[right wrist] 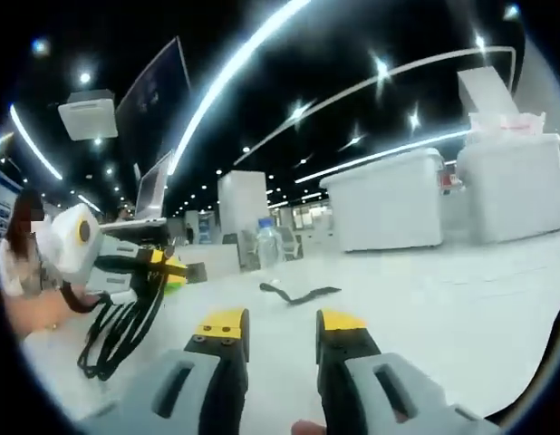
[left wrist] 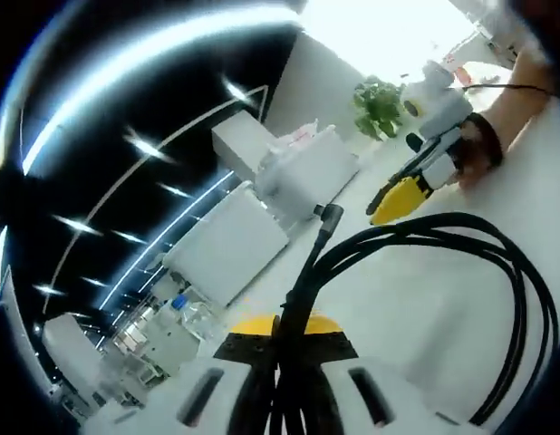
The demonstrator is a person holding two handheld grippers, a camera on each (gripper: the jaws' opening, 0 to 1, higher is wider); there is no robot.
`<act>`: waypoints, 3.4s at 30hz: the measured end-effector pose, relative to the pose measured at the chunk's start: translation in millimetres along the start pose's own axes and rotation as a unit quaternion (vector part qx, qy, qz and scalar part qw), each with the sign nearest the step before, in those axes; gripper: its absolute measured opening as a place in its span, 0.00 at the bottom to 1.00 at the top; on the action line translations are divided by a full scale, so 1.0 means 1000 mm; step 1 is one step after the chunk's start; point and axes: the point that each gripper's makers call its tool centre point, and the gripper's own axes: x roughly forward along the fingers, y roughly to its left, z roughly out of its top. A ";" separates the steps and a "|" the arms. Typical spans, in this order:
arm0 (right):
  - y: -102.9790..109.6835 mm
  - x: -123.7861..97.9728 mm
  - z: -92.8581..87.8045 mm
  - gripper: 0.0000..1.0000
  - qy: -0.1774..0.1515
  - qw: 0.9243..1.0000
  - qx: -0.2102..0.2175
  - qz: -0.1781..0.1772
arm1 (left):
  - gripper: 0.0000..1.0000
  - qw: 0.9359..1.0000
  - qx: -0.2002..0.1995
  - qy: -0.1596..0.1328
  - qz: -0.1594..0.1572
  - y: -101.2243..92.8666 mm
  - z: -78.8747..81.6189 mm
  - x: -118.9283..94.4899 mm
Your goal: Coil the Type-C to USB data cable on the desktop and secure it with Velcro straps.
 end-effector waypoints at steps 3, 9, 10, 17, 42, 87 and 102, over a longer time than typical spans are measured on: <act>0.005 0.028 0.000 0.31 -0.003 0.999 -0.040 0.004 | 0.07 1.000 -0.015 0.010 -0.003 0.000 -0.009 0.004; 0.019 0.067 -0.012 0.30 0.023 0.993 -0.113 0.033 | 0.07 0.998 -0.062 0.001 -0.013 -0.004 -0.014 0.007; 0.021 0.072 -0.016 0.27 0.030 0.992 -0.115 0.036 | 0.07 0.998 -0.067 0.008 -0.019 -0.006 -0.019 0.009; 0.028 0.090 -0.028 0.26 0.055 0.982 -0.174 0.038 | 0.07 0.996 -0.088 0.024 -0.003 0.001 -0.026 0.008; 0.047 0.102 -0.029 0.02 0.043 0.966 -0.245 0.070 | 0.07 0.996 -0.089 0.005 0.007 0.010 -0.012 0.000; 0.065 -0.126 -0.001 0.02 0.008 0.969 -0.224 0.107 | 0.07 0.982 -0.164 -0.078 -0.054 0.001 0.022 -0.008; 0.065 -0.156 -0.011 0.19 0.047 0.972 -0.207 0.102 | 0.07 0.978 -0.169 -0.109 -0.062 0.000 0.041 -0.017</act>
